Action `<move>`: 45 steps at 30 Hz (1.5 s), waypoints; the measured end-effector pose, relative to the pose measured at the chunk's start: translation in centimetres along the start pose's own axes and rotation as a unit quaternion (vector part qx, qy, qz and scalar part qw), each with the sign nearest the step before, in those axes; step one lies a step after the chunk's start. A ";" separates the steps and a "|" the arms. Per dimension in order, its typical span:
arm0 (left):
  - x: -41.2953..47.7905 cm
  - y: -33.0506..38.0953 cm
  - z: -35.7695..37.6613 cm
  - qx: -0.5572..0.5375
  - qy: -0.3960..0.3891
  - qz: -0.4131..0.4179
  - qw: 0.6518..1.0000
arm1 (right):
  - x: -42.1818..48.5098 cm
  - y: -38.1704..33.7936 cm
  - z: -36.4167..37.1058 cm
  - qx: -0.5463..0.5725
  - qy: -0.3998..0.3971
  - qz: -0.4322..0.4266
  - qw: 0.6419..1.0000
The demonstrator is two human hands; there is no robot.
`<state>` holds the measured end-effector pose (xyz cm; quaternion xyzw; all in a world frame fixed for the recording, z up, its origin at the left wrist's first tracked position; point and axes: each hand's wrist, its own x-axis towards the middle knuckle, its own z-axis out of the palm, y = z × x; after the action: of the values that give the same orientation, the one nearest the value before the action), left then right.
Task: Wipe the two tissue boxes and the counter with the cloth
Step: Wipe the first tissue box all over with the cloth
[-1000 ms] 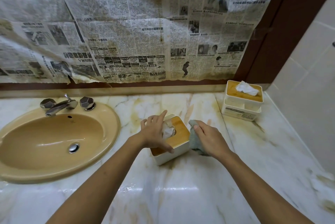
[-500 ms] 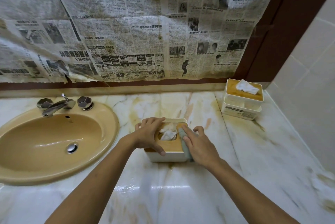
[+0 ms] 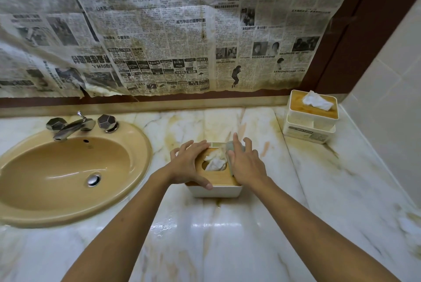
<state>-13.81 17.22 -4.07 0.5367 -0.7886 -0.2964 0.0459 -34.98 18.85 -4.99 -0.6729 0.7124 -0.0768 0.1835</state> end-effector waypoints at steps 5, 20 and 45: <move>0.0 -0.2 0.3 -0.007 0.009 0.007 1.000 | -4.3 1.3 1.6 -0.019 -0.015 -0.035 0.999; -0.3 0.2 0.2 -0.082 -0.020 0.010 0.996 | -2.2 0.7 0.8 -0.006 -0.037 -0.015 0.999; 0.0 2.2 -0.1 -0.050 0.161 0.001 0.986 | -1.8 2.3 -1.8 0.038 0.005 -0.052 0.998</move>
<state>-15.59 17.75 -2.87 0.5739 -0.7556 -0.2451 0.1991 -37.70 20.61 -3.84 -0.7009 0.6743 -0.1170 0.2010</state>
